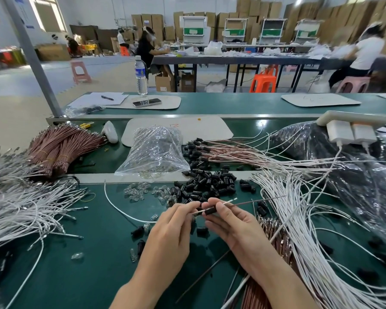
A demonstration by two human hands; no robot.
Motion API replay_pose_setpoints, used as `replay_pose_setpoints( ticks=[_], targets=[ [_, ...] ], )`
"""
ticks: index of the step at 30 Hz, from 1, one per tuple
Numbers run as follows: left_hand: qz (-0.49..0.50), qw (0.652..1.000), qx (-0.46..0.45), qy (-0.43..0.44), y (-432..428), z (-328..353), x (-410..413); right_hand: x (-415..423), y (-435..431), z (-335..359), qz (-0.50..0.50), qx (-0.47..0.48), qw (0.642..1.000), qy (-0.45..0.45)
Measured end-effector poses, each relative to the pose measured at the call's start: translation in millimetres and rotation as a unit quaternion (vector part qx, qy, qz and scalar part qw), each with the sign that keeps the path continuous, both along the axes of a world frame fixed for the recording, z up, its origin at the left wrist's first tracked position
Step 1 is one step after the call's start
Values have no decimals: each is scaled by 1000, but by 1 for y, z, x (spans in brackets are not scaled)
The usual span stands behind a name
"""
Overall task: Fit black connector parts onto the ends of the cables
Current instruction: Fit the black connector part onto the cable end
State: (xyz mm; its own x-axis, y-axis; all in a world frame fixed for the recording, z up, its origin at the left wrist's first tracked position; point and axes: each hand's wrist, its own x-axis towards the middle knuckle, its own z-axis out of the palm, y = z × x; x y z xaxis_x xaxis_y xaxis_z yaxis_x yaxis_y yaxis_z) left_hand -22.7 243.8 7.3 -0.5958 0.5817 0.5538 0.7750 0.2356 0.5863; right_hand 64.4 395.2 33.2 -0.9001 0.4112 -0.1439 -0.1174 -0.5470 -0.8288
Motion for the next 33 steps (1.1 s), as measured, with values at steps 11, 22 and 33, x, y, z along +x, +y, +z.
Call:
replay_pose_setpoints(
  ticks=[11, 22, 33],
  targets=[
    [-9, 1000, -11, -12, 1, 3, 1, -1, -7, -2, -25, 84, 996, -9],
    [3, 1000, 4, -13, 2, -2, -5, 1, -2, 3, -100, 113, 988, -19],
    [70, 997, 30, 30, -13, 10, -15, 20, 38, 13, -220, -11, 974, 59]
  ],
)
